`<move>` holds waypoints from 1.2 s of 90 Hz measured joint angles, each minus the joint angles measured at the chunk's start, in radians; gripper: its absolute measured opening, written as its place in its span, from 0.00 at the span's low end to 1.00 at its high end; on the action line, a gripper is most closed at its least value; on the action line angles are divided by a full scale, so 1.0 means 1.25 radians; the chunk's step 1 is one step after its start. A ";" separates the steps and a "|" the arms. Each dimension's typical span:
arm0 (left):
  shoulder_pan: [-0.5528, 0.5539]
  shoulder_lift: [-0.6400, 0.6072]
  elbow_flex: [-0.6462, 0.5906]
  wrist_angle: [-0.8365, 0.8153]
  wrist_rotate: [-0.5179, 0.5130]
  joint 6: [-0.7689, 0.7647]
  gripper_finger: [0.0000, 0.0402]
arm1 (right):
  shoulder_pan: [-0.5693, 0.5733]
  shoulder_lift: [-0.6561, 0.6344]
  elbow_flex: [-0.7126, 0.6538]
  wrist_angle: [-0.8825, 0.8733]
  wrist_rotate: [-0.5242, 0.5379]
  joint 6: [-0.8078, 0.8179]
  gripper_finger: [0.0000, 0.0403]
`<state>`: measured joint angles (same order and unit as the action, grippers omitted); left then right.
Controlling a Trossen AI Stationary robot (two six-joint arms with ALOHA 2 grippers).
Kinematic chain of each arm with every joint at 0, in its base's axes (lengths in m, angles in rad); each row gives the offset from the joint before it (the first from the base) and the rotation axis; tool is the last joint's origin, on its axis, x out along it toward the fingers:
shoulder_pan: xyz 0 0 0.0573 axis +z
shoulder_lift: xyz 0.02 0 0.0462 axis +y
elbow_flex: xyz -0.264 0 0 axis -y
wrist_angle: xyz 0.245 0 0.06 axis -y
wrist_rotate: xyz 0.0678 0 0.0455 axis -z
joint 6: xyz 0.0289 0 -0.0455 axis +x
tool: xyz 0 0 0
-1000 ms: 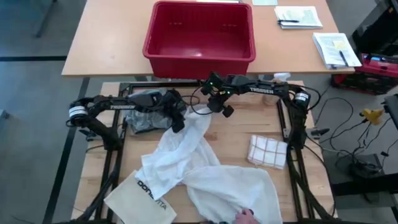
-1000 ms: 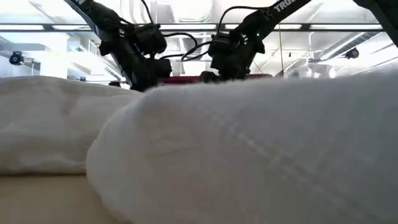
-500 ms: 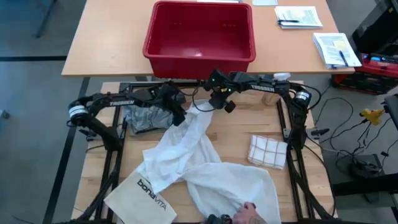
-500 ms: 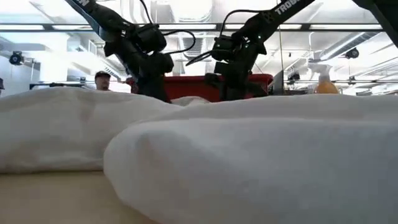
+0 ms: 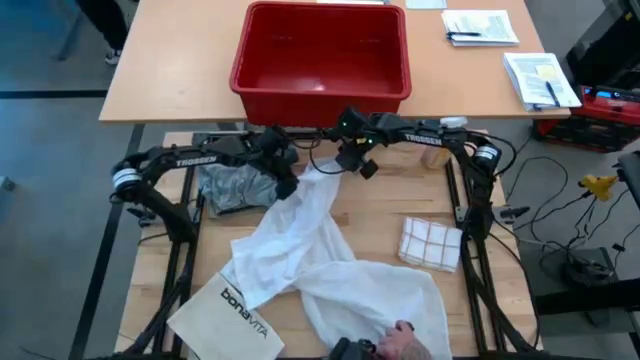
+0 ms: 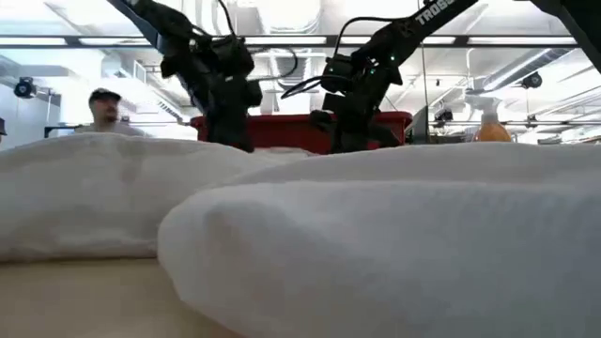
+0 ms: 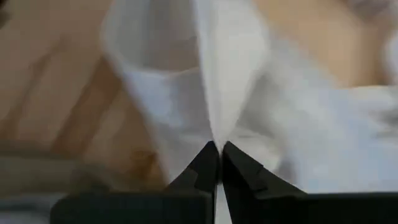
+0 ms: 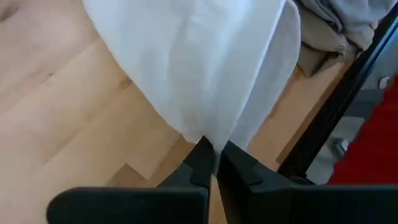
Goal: Fold laundry
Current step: Fold the white long sleeve shirt
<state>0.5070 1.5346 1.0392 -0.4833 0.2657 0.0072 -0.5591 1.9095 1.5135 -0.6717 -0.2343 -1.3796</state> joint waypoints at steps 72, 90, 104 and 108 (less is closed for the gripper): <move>-0.184 -0.070 -0.027 0.121 -0.159 -0.262 0.80 | -0.003 0.005 0.000 0.000 -0.014 0.000 0.00; -0.381 -0.065 -0.029 0.123 -0.463 -0.376 0.79 | -0.014 0.005 0.000 0.005 -0.025 0.000 0.00; -0.486 -0.025 -0.029 0.152 -0.597 -0.405 0.78 | -0.015 0.005 0.000 0.025 -0.025 0.000 0.00; -0.505 -0.013 -0.029 0.159 -0.598 -0.407 0.78 | -0.014 0.005 0.000 0.029 -0.025 0.000 0.00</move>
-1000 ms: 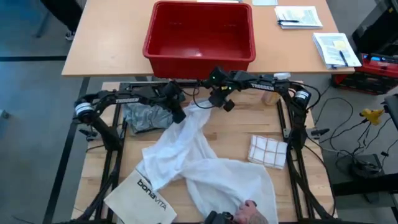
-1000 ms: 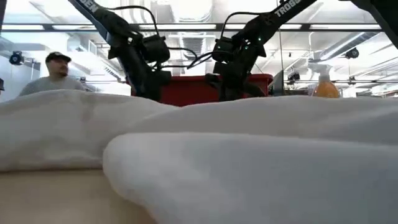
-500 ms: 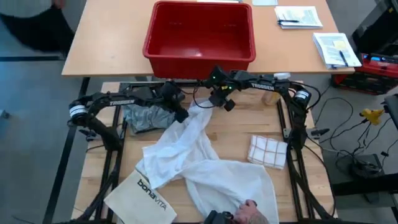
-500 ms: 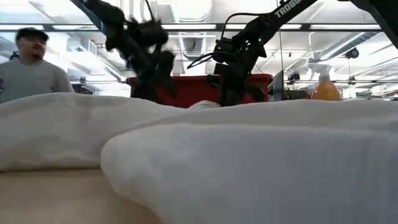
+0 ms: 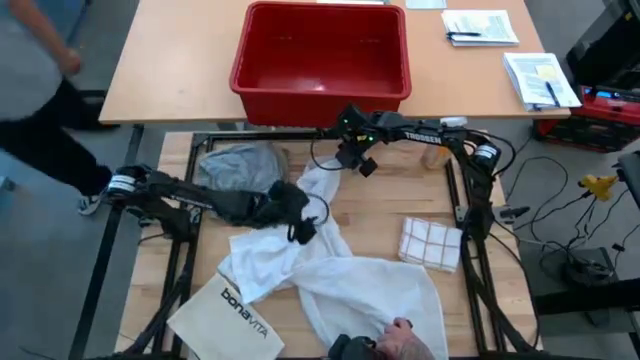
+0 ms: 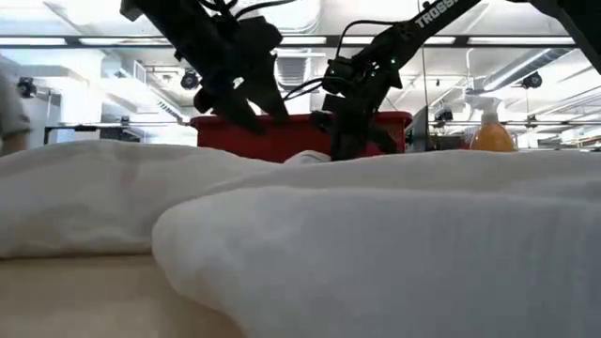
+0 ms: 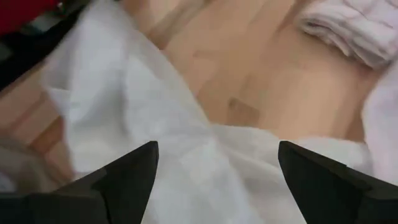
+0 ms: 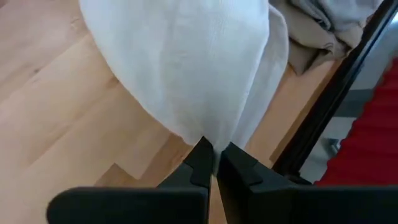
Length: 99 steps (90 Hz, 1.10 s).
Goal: Fold laundry
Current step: Fold the white long sleeve shirt
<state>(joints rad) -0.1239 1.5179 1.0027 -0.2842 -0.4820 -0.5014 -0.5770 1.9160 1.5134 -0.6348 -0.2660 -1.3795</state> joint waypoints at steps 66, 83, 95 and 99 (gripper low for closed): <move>-0.058 0.100 -0.021 -0.064 0.020 -0.182 0.77 | 0.000 0.000 0.000 0.019 -0.006 0.002 0.00; -0.059 0.100 -0.021 -0.103 0.004 -0.217 0.44 | 0.000 0.000 0.000 0.019 -0.006 0.009 0.00; -0.059 0.111 -0.026 -0.111 0.042 -0.213 0.07 | 0.000 0.000 -0.001 0.019 -0.006 0.009 0.00; -0.059 0.115 -0.026 -0.112 0.055 -0.214 0.04 | 0.000 0.000 -0.001 0.019 -0.006 0.009 0.00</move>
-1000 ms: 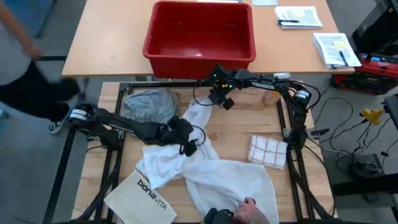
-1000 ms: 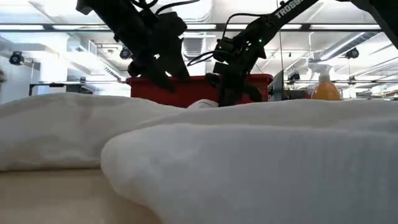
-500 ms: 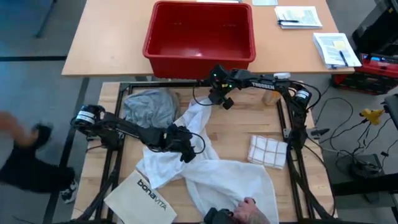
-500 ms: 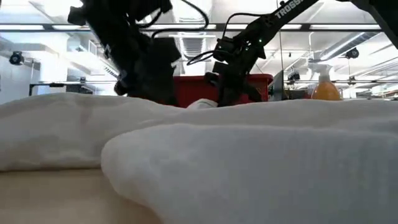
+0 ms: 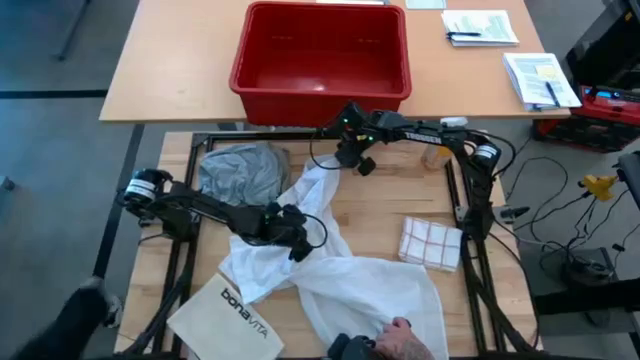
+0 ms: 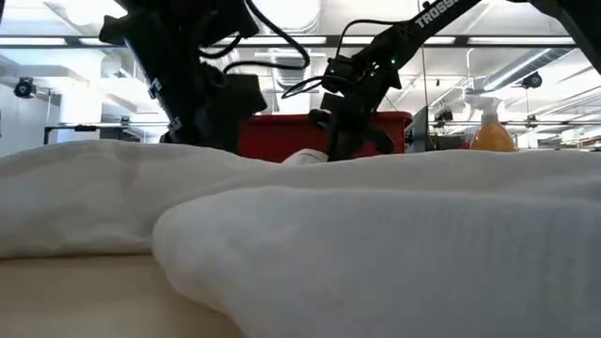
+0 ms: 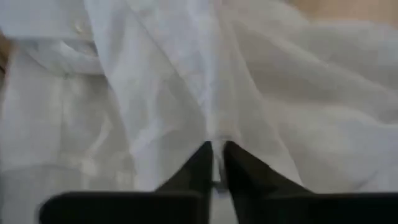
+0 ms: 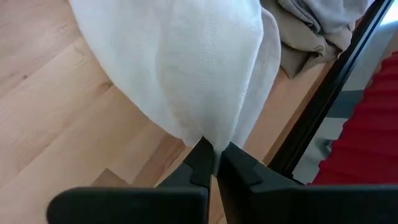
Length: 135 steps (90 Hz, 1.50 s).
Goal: Fold laundry
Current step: Fold the white long sleeve shirt
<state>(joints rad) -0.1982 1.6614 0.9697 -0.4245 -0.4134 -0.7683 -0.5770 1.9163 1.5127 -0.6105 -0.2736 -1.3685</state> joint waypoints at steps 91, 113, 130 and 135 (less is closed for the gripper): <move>0.069 -0.339 -0.284 -0.136 0.003 -0.166 0.00 | -0.007 0.000 0.000 0.017 -0.052 0.048 0.00; 0.127 -0.397 -0.353 -0.064 0.067 -0.138 0.00 | -0.012 0.000 -0.001 0.052 -0.055 0.118 0.00; 0.145 -0.381 -0.353 -0.054 0.073 -0.112 0.00 | -0.018 -0.005 -0.001 0.061 -0.137 0.260 0.11; 0.145 -0.378 -0.353 -0.046 0.081 -0.110 0.00 | -0.024 -0.005 -0.001 0.054 -0.191 0.332 0.19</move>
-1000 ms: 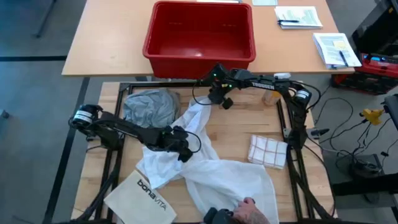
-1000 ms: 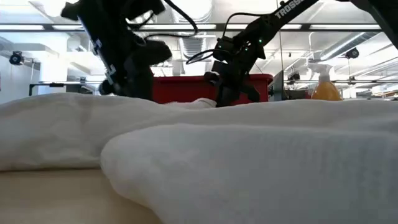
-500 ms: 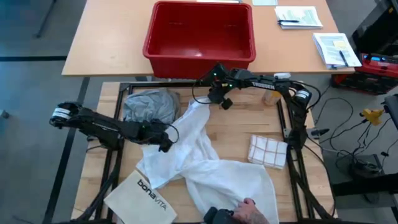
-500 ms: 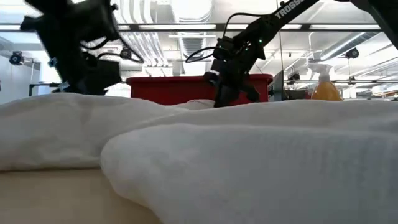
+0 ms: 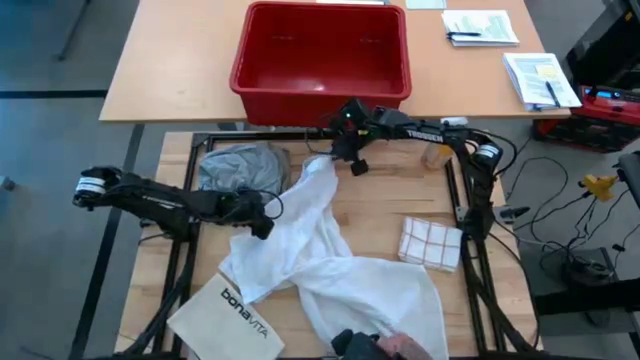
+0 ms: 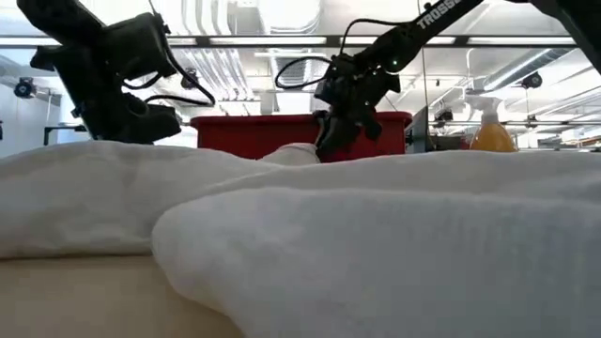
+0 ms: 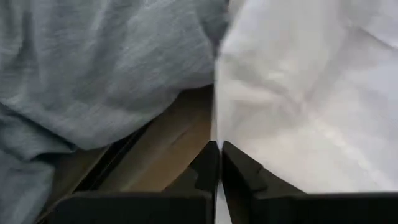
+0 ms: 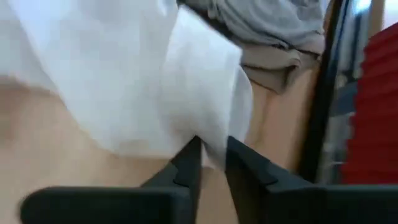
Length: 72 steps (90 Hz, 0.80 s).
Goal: Fold laundry
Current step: Fold the white long sleeve shirt
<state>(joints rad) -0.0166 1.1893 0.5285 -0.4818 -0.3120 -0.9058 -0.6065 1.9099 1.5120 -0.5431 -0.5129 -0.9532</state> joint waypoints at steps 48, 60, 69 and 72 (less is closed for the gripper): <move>-0.127 -0.192 0.001 -0.044 -0.008 -0.194 0.25 | 0.079 -0.084 -0.010 -0.160 0.015 0.195 0.72; -0.207 -0.240 0.001 -0.050 -0.009 -0.158 0.46 | 0.206 -0.084 -0.013 -0.111 0.034 0.274 0.66; -0.267 -0.268 0.001 -0.054 -0.003 -0.116 0.59 | 0.293 -0.086 -0.012 -0.036 0.054 0.360 0.62; -0.286 -0.273 0.001 -0.068 -0.002 -0.112 0.63 | 0.322 -0.086 -0.012 -0.021 0.083 0.384 0.60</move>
<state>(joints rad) -0.3737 0.8477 0.5297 -0.5666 -0.3139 -1.0454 -0.2042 1.8019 1.4971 -0.5691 -0.4095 -0.4737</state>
